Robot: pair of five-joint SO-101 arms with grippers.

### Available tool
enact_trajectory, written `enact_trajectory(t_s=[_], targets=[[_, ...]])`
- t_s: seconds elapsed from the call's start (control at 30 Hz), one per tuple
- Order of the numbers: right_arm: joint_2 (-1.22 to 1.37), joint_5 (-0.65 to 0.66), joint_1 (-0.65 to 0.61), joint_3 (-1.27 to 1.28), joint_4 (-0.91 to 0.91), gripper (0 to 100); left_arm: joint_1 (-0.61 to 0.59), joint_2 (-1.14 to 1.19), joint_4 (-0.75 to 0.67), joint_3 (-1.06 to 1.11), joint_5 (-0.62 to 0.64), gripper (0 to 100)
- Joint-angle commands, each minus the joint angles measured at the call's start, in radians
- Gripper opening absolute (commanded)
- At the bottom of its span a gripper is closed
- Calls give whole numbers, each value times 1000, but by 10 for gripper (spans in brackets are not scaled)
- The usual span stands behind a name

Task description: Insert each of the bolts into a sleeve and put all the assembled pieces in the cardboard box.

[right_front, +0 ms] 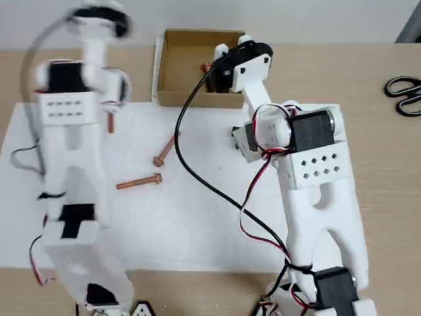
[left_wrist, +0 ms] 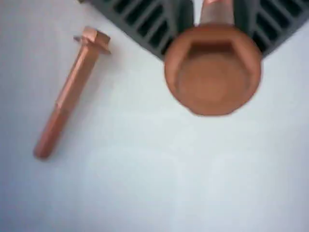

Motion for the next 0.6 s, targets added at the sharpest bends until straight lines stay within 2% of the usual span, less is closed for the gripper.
enact_trajectory(t_s=[0.0,0.17,0.37,0.57], targets=[[-47,11,1,-11,-19,4,9,-272,21,-4,35,6],[-48,11,-1,-11,-18,4,66,-612,20,193,35,6],[-48,11,-4,-11,-7,4,68,-895,18,578,44,6],[-140,8,-5,-9,2,3,74,-1123,0,797,137,6]])
